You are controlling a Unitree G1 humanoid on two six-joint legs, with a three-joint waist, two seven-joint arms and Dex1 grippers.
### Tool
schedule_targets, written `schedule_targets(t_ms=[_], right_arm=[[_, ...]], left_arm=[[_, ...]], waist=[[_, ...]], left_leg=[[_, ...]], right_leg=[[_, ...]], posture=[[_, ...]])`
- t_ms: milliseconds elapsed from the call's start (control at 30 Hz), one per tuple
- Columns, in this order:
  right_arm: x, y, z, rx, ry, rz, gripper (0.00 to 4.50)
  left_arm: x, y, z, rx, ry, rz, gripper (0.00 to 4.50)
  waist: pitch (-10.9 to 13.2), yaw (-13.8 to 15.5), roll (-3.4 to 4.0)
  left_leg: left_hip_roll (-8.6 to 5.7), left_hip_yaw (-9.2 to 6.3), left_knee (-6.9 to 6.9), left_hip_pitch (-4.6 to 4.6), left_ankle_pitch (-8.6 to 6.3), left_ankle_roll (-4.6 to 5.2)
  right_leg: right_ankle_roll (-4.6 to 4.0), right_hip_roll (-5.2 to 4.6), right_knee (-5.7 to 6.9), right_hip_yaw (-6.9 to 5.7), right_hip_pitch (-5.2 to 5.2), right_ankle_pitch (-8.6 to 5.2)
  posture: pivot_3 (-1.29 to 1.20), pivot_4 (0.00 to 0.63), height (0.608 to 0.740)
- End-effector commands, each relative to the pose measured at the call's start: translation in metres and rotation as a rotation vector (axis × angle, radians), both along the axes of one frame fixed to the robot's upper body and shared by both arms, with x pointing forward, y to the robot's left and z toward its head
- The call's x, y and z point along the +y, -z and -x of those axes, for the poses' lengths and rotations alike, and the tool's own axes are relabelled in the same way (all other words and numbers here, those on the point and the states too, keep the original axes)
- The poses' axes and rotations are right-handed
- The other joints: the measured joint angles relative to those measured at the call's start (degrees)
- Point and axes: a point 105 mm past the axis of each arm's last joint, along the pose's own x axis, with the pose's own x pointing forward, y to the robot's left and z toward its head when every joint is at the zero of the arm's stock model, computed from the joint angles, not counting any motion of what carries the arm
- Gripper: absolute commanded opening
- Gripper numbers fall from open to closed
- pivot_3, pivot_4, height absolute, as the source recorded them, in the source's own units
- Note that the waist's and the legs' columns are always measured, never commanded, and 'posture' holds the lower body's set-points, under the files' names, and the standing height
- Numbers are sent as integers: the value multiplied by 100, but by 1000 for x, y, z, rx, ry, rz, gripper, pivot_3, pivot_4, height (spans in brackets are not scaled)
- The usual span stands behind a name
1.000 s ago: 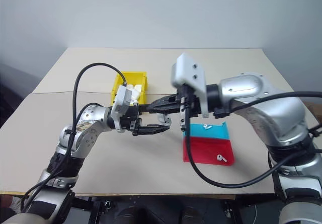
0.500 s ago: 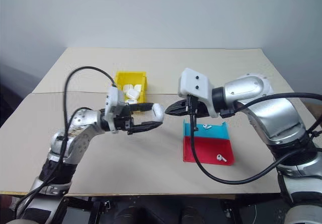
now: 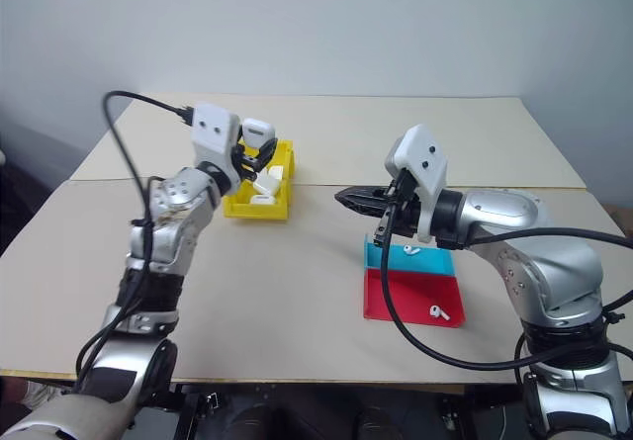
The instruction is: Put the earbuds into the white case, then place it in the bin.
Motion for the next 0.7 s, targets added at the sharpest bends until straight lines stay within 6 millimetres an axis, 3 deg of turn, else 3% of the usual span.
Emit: schedule_targets(t_ms=[33,200,367,467,567,700], right_arm=[[2,-6,6,-42,6,-9,25],[0,-6,8,-47,17,-10,0],[0,-6,9,-45,12,-19,0],[-1,-4,10,-37,8,-23,0],[-3,-1,11,-37,0,-28,0],[-8,15,11,-42,-3,-11,0]], left_arm=[[9,0,-18,-2,-134,-20,2815],[7,4,-26,-4,-137,-19,4464],[12,-1,-23,-56,-151,-8,4493],[20,-12,-11,-167,-165,29,4493],[31,-17,12,-217,-124,66,4493],[46,-15,60,-200,52,29,4493]], waist=[[0,-9,0],[1,-39,-1],[1,-62,-1],[1,-69,-1],[1,-81,-1],[1,-118,0]], left_leg=[[0,0,1,-4,0,0],[0,0,4,-19,1,-1],[0,-2,6,-18,0,-1],[1,-3,6,-17,0,0],[2,-1,6,-17,1,-2],[6,-1,5,-16,11,-19]], right_leg=[[0,0,-3,-1,-3,0],[0,-1,-3,-4,-13,0],[0,-1,-1,-6,-12,0],[0,-2,-1,-6,-11,0],[0,-2,-1,-3,-11,0],[0,0,3,-2,-13,0]], posture=[[0,150,740],[0,150,740],[0,150,740],[0,150,740],[0,150,740],[0,150,740]])
